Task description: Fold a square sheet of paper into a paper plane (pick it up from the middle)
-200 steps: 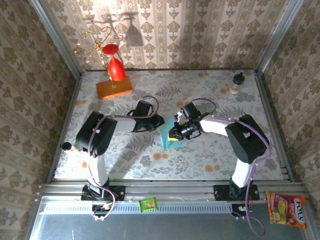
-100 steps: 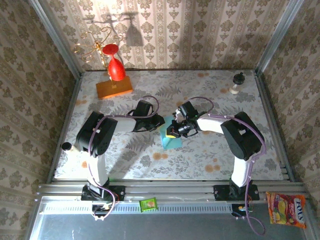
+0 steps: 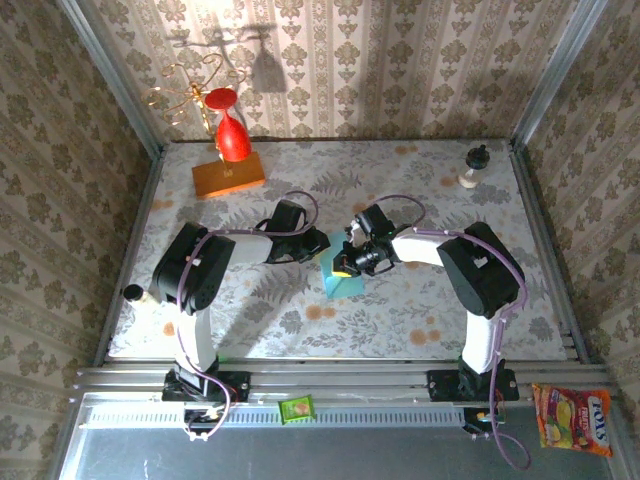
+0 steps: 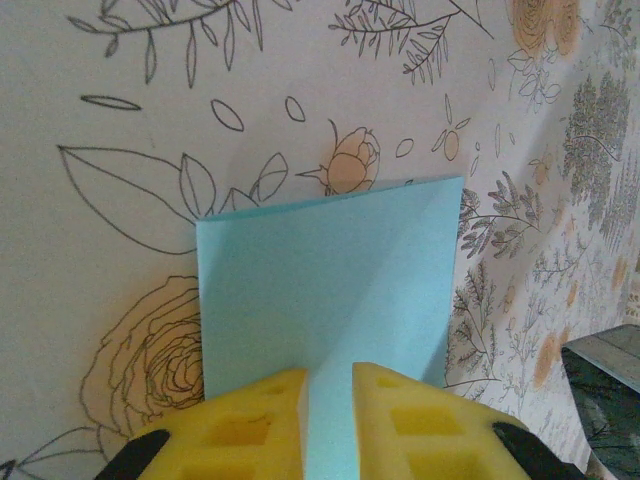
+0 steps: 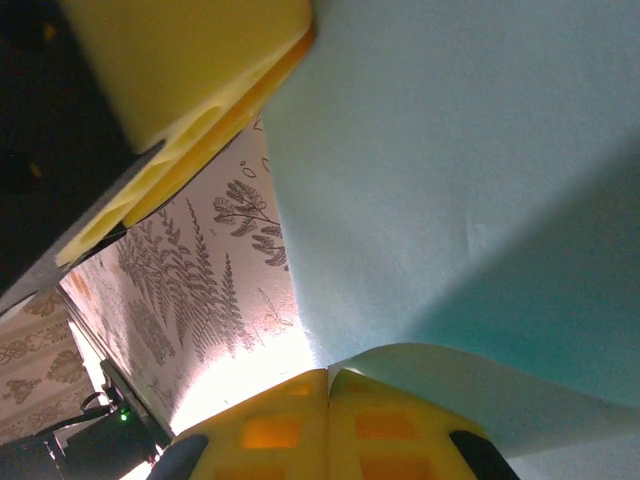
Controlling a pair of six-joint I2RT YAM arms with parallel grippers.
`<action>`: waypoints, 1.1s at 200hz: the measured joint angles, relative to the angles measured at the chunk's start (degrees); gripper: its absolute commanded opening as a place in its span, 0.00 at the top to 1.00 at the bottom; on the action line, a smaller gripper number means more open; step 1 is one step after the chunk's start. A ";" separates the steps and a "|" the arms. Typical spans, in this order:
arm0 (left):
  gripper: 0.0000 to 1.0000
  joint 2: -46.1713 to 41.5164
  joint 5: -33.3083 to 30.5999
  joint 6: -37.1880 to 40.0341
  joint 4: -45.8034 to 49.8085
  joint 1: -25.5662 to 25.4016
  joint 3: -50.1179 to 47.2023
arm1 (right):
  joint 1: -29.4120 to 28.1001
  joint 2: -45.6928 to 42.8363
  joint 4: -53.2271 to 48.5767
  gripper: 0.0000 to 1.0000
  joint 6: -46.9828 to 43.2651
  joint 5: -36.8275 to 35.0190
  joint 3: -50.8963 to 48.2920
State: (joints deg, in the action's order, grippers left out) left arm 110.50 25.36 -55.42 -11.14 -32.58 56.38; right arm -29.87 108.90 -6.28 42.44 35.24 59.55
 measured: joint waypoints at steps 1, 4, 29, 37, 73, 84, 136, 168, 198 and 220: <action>0.80 0.00 0.00 0.00 0.00 0.00 0.00 | 0.00 0.00 0.02 0.95 0.00 0.00 0.00; 0.80 0.02 0.00 0.00 0.02 0.00 0.02 | -0.02 0.09 0.07 0.95 0.00 -0.02 0.00; 0.81 0.04 0.00 0.00 0.07 0.00 0.07 | -0.04 0.48 0.35 0.95 0.00 -0.07 0.00; 0.81 0.04 0.02 0.00 0.07 0.00 0.09 | -0.04 0.68 0.39 0.95 0.00 -0.07 0.02; 0.81 0.04 0.00 0.00 0.13 0.00 0.09 | -0.04 1.44 0.70 0.95 0.00 -0.04 0.04; 0.81 0.04 -0.02 0.02 0.17 0.00 0.11 | -0.09 1.73 1.11 0.95 0.02 0.04 0.04; 0.82 0.04 -0.04 0.00 0.39 0.00 0.17 | -0.42 1.86 3.37 0.95 0.90 0.35 0.04; 0.82 0.04 -0.04 0.00 0.39 0.00 0.17 | -0.42 2.03 3.39 0.95 1.29 0.31 0.04; 0.82 0.04 -0.04 0.00 0.39 0.00 0.17 | -0.42 2.45 3.32 0.95 1.29 0.04 0.04; 0.82 0.04 -0.04 0.00 0.39 0.00 0.17 | -0.42 2.47 3.30 0.95 1.29 -0.15 0.04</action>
State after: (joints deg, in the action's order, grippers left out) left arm 110.54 25.32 -55.42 -10.74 -32.58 56.55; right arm -30.28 111.37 -2.98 43.72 35.09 59.59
